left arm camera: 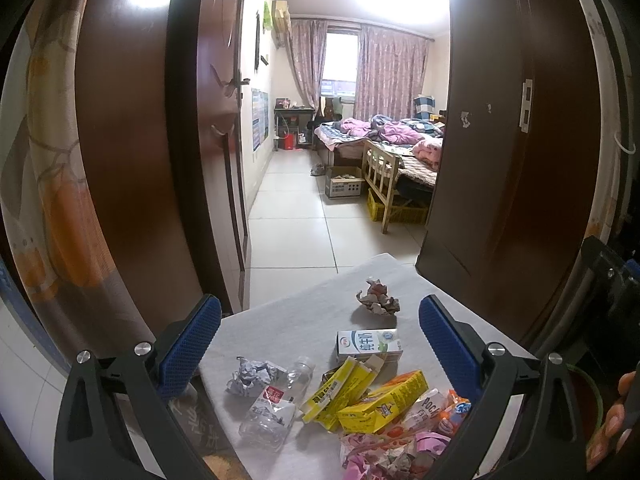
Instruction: Collect trash
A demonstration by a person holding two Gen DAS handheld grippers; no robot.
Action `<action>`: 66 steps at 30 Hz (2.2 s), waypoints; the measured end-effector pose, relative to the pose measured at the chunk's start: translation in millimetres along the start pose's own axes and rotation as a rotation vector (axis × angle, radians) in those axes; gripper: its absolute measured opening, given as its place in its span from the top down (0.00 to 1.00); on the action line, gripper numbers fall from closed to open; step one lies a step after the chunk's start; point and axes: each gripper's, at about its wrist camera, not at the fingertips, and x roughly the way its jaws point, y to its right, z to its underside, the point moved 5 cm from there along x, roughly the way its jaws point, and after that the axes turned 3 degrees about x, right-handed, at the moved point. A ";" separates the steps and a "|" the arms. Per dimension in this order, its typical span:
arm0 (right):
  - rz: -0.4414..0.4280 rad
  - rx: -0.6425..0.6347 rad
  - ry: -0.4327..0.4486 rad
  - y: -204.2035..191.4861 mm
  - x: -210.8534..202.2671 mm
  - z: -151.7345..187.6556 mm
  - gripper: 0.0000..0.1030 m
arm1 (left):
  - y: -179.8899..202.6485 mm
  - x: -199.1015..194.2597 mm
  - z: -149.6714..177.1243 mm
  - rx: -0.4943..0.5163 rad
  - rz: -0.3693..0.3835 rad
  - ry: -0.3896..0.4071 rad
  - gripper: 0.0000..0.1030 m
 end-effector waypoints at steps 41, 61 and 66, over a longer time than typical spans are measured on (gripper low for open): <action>0.029 -0.004 -0.090 6.2 30.3 18.3 0.03 | -70.1 60.4 47.4 -0.034 -0.118 -0.133 0.08; -0.012 -0.044 -0.339 -15.2 92.7 74.8 0.03 | -93.6 179.6 145.7 -0.095 0.009 -0.549 0.25; -0.065 -0.078 -0.408 -39.2 100.3 92.5 0.03 | -102.3 200.5 149.3 -0.130 0.057 -0.597 0.41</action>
